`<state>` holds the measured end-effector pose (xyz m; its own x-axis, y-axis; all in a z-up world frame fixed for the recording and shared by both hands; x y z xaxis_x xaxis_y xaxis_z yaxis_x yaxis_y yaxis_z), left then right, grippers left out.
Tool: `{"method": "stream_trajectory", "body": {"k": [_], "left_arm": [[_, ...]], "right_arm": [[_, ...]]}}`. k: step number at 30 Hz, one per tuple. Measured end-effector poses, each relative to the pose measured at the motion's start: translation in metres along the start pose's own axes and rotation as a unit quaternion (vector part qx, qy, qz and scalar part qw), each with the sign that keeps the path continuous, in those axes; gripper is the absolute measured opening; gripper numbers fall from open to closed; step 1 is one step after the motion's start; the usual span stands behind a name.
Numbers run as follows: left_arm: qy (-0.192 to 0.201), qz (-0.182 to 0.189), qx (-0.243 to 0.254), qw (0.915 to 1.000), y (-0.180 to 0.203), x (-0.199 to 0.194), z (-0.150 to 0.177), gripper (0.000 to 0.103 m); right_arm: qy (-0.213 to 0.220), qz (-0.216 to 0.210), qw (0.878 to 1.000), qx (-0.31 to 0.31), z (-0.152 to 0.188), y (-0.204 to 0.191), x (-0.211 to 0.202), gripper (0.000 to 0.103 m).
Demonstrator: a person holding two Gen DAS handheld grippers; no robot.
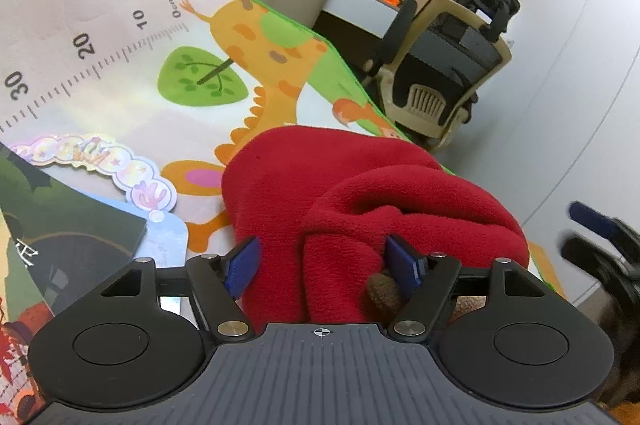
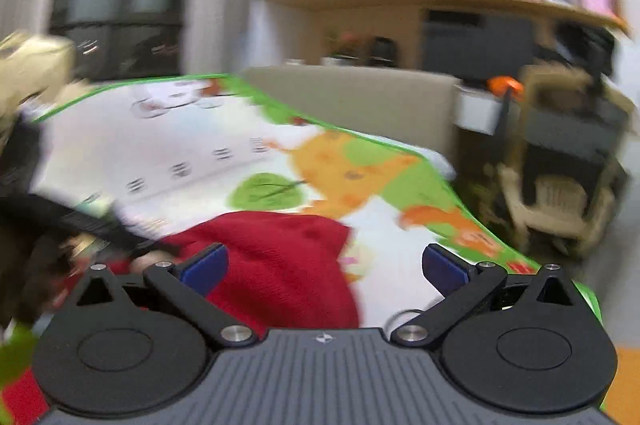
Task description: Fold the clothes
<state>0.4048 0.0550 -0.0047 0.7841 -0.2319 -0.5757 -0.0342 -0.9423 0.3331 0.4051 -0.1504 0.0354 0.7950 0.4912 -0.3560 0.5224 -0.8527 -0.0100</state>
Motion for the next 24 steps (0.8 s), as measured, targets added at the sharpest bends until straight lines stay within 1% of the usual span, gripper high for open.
{"method": "stream_trajectory", "body": {"k": [2, 3, 4, 5, 6, 7, 9, 11, 12, 14, 16, 18, 19, 20, 21, 24], "left_arm": [[0.006, 0.007, -0.003, 1.0, 0.001, -0.01, 0.0, 0.075], [0.009, 0.016, -0.002, 0.9998, 0.002, -0.018, 0.002, 0.076], [0.013, 0.029, 0.0, 0.9995, 0.004, -0.027, 0.004, 0.079], [0.013, 0.04, 0.009, 0.9991, 0.005, -0.035, 0.007, 0.086], [0.01, 0.048, 0.022, 0.9985, 0.007, -0.042, 0.013, 0.089], [0.005, 0.048, 0.037, 0.9981, 0.008, -0.046, 0.019, 0.09], [-0.013, 0.016, 0.077, 0.9968, 0.006, -0.045, 0.034, 0.091], [-0.025, -0.012, 0.107, 0.9939, 0.003, -0.039, 0.045, 0.095], [-0.031, -0.014, 0.104, 0.994, 0.001, -0.038, 0.047, 0.095], [-0.046, -0.005, 0.075, 0.9961, -0.002, -0.036, 0.047, 0.095], [-0.071, 0.019, 0.016, 0.9972, -0.007, -0.033, 0.048, 0.095], [-0.091, 0.034, -0.037, 0.9946, -0.011, -0.029, 0.05, 0.096], [-0.095, 0.035, -0.049, 0.9936, -0.012, -0.028, 0.051, 0.097], [-0.095, 0.029, -0.046, 0.994, -0.012, -0.026, 0.052, 0.099], [-0.092, 0.021, -0.039, 0.9947, -0.012, -0.025, 0.052, 0.099], [-0.092, 0.007, -0.03, 0.9952, -0.011, -0.022, 0.053, 0.101]], "right_arm": [[-0.039, 0.038, 0.999, 0.005, 0.015, 0.012, 0.029, 0.103], [-0.056, 0.049, 0.997, 0.01, 0.024, 0.018, 0.044, 0.103], [-0.058, 0.052, 0.997, 0.023, 0.03, 0.022, 0.052, 0.103], [-0.054, 0.052, 0.996, 0.041, 0.034, 0.025, 0.055, 0.103], [-0.052, 0.05, 0.996, 0.054, 0.035, 0.027, 0.055, 0.103], [-0.051, 0.048, 0.995, 0.065, 0.035, 0.029, 0.055, 0.103], [-0.044, 0.044, 0.996, 0.067, 0.035, 0.026, 0.049, 0.103], [-0.038, 0.025, 0.996, 0.08, 0.034, 0.025, 0.042, 0.103], [-0.038, 0.009, 0.994, 0.099, 0.033, 0.027, 0.039, 0.103], [-0.048, -0.029, 0.986, 0.154, 0.037, 0.033, 0.034, 0.103], [-0.062, -0.068, 0.972, 0.215, 0.044, 0.037, 0.027, 0.103], [-0.068, -0.107, 0.956, 0.266, 0.049, 0.039, 0.023, 0.103], [-0.067, -0.122, 0.949, 0.281, 0.049, 0.038, 0.023, 0.103], [-0.066, -0.135, 0.945, 0.292, 0.049, 0.036, 0.022, 0.103], [-0.067, -0.14, 0.944, 0.292, 0.048, 0.032, 0.024, 0.103], [-0.111, -0.108, 0.959, 0.238, 0.059, 0.018, 0.039, 0.103]]}}
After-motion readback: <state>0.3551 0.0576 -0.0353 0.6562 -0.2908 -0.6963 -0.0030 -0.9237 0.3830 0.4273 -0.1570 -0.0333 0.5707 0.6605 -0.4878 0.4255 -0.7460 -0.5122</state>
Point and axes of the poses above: each gripper's, at about its wrist camera, not at the fingertips, and x roughly the way its jaws point, y to its right, z to its underside, the point moved 8 cm from there along x, roughly the way its jaws point, and after that the axes turned 8 degrees about -z, right-handed, at the moved point
